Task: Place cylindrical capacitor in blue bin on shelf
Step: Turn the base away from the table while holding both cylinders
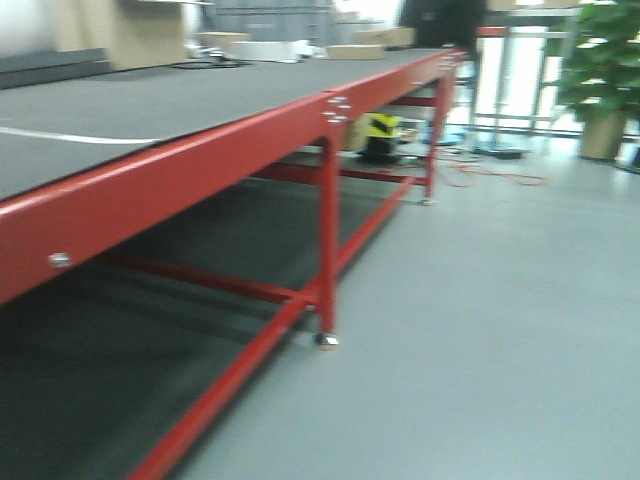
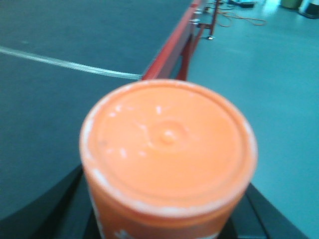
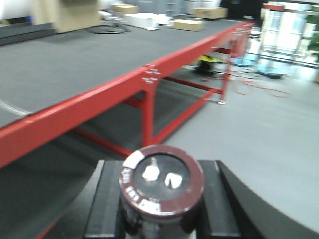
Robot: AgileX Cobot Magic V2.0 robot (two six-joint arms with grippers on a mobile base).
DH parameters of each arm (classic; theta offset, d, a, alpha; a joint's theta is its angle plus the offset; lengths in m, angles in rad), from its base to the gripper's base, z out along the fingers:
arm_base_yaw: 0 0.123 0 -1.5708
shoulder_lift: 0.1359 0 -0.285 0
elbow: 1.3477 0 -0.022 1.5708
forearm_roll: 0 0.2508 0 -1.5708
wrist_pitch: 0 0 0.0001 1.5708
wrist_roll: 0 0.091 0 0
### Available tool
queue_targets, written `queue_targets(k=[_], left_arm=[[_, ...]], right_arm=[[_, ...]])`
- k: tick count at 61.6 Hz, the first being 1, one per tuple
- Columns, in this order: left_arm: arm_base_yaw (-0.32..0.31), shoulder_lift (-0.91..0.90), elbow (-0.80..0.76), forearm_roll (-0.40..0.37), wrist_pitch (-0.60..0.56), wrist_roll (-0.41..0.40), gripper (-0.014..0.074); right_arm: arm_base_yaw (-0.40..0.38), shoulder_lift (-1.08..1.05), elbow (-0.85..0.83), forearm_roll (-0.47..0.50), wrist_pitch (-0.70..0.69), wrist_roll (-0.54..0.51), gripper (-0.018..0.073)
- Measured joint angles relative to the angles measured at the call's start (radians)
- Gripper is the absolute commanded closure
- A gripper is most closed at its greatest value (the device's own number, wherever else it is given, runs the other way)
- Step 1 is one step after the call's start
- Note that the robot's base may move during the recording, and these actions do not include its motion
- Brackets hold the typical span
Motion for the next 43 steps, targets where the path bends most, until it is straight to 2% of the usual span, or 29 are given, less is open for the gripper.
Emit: queue_targets(k=[43], left_arm=[[0.0, 0.0, 0.0, 0.0, 0.0, 0.0, 0.0707]], right_arm=[[0.0, 0.0, 0.0, 0.0, 0.0, 0.0, 0.0721]])
